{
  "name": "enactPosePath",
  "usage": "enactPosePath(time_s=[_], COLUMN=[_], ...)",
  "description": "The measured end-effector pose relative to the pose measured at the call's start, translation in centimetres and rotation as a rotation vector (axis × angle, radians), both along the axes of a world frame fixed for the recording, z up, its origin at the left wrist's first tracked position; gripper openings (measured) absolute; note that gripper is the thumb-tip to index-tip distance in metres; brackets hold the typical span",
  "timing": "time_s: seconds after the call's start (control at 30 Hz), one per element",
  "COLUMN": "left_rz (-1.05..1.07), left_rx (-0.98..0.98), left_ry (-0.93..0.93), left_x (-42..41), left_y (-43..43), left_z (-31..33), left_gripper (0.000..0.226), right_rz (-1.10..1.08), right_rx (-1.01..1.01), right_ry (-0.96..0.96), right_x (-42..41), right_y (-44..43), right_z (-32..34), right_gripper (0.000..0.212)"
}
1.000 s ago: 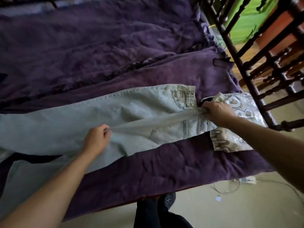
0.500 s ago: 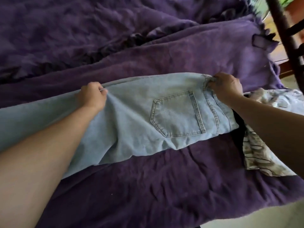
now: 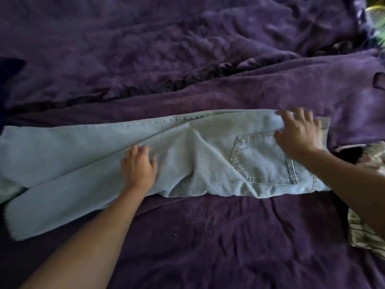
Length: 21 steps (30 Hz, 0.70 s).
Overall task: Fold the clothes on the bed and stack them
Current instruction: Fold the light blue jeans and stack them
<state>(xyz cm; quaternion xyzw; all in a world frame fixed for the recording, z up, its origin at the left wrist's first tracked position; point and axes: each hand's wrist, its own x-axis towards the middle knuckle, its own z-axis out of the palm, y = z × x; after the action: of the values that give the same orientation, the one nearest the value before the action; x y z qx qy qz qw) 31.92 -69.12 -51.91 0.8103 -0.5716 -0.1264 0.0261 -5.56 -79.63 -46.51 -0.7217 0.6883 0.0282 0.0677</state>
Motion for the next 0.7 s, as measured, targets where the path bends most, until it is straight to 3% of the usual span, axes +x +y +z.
enactPosePath(time_s=[0.27, 0.4, 0.53, 0.63, 0.7], left_rz=[0.235, 0.467, 0.555, 0.459, 0.327], left_rx=[0.156, 0.107, 0.24, 0.201, 0.034], left_ry=[-0.144, -0.177, 0.005, 0.301, 0.344], left_x=[13.1, 22.1, 30.1, 32.4, 33.1], left_y=[13.4, 15.2, 15.5, 16.5, 17.1], left_z=[3.3, 3.3, 1.7, 1.0, 1.7], left_gripper=[0.031, 0.042, 0.065, 0.031, 0.011], right_rz=[0.363, 0.389, 0.341, 0.311, 0.277], right_rx=[0.163, 0.159, 0.193, 0.345, 0.454], right_ry=[-0.31, -0.334, -0.259, -0.138, -0.039], right_x=[16.5, 24.5, 31.4, 35.7, 37.7], right_y=[6.7, 7.2, 5.6, 4.2, 4.3], right_z=[-0.2, -1.1, -3.1, -4.5, -5.3], right_gripper=[0.021, 0.023, 0.036, 0.052, 0.048])
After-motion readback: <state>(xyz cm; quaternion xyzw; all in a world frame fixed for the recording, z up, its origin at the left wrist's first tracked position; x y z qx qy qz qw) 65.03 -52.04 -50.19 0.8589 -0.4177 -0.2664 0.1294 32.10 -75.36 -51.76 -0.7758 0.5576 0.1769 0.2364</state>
